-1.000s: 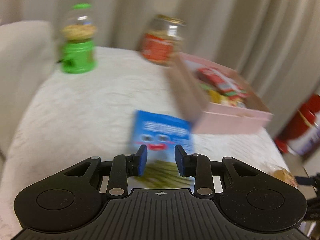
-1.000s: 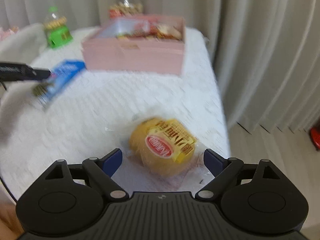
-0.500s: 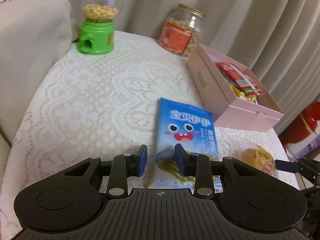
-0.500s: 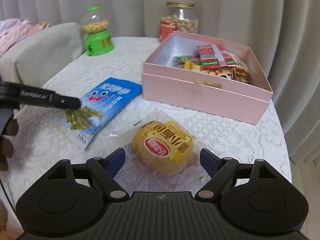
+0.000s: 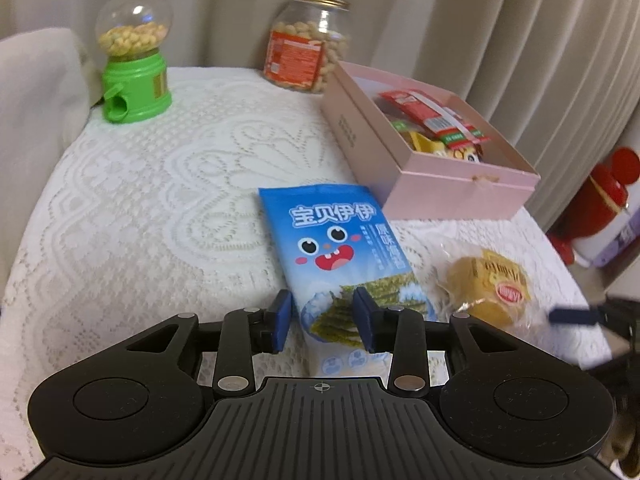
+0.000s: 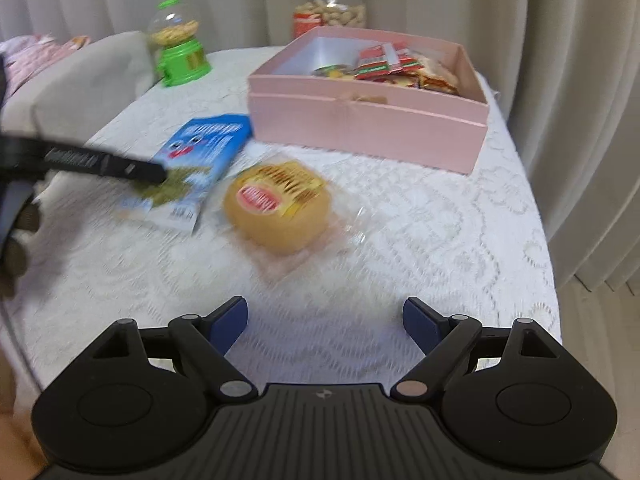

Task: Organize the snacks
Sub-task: 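Move the right gripper over the yellow bread bun while the left hovers at the seaweed bag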

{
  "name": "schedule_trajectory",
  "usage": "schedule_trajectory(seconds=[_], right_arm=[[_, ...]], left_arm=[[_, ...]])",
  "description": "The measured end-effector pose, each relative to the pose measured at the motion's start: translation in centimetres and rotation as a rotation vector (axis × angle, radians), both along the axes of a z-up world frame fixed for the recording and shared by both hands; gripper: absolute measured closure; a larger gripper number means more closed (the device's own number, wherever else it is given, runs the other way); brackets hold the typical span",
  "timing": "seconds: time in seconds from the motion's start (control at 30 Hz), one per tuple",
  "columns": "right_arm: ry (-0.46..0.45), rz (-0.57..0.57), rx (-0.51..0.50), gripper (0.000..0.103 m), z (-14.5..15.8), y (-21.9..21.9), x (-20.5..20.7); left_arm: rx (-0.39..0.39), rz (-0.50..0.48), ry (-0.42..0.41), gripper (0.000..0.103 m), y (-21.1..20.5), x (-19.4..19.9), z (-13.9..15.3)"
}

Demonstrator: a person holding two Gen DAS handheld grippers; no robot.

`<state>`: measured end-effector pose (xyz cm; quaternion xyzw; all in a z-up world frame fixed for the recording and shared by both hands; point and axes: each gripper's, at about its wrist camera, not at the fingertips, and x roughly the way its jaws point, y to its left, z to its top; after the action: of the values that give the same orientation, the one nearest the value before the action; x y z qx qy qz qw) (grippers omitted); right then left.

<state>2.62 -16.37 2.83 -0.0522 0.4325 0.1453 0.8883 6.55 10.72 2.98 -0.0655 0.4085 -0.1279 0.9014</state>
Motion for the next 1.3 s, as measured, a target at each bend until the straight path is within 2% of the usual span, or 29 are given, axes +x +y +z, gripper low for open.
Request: schedule_trajectory(seconds=[0.13, 0.23, 0.33, 0.43, 0.5, 0.57, 0.7, 0.83, 0.93, 1.1, 1.2, 1.3], right_arm=[[-0.011, -0.073, 0.047, 0.017, 0.0, 0.1, 2.4], [-0.017, -0.082, 0.045, 0.017, -0.2, 0.9, 3.3], [-0.041, -0.070, -0.004, 0.010, -0.7, 2.1, 3.5], [-0.064, -0.083, -0.012, 0.010, -1.0, 2.3, 3.1], [-0.053, -0.096, 0.004, 0.010, -0.7, 2.2, 2.9], [-0.053, -0.073, 0.044, 0.010, -0.1, 2.2, 2.4], [-0.102, -0.047, 0.050, 0.010, 1.0, 3.4, 1.8], [-0.142, -0.031, 0.090, 0.022, 2.0, 4.9, 2.1], [-0.147, -0.010, 0.097, 0.022, 2.2, 6.2, 2.9], [-0.186, 0.006, -0.015, 0.022, 1.6, 8.5, 2.6], [-0.180, 0.051, 0.001, 0.022, 2.2, 8.8, 2.0], [-0.188, 0.084, 0.019, 0.017, 3.4, 9.6, 2.1]], left_arm=[[0.026, 0.000, -0.006, 0.063, -0.1, -0.3, 0.1], [0.031, 0.000, -0.004, 0.062, 0.1, -0.5, 0.2], [0.010, 0.015, -0.006, 0.063, 0.9, -0.7, 0.4], [-0.009, 0.043, -0.024, 0.065, 1.7, -0.7, 0.7], [-0.032, 0.044, -0.007, 0.065, 2.0, -0.2, 0.6], [-0.056, 0.050, 0.015, 0.065, 2.2, 0.2, 0.2], [-0.097, 0.065, 0.037, 0.065, 2.1, 1.0, -0.2], [-0.112, 0.084, 0.045, 0.065, 2.1, 1.6, -0.2], [-0.118, 0.092, 0.051, 0.065, 2.1, 2.0, -0.2], [-0.123, 0.095, 0.054, 0.065, 2.2, 2.0, -0.2], [-0.129, 0.124, 0.037, 0.065, 3.1, 1.5, 0.2], [-0.088, 0.181, 0.002, 0.065, 4.6, 0.7, 0.8]])
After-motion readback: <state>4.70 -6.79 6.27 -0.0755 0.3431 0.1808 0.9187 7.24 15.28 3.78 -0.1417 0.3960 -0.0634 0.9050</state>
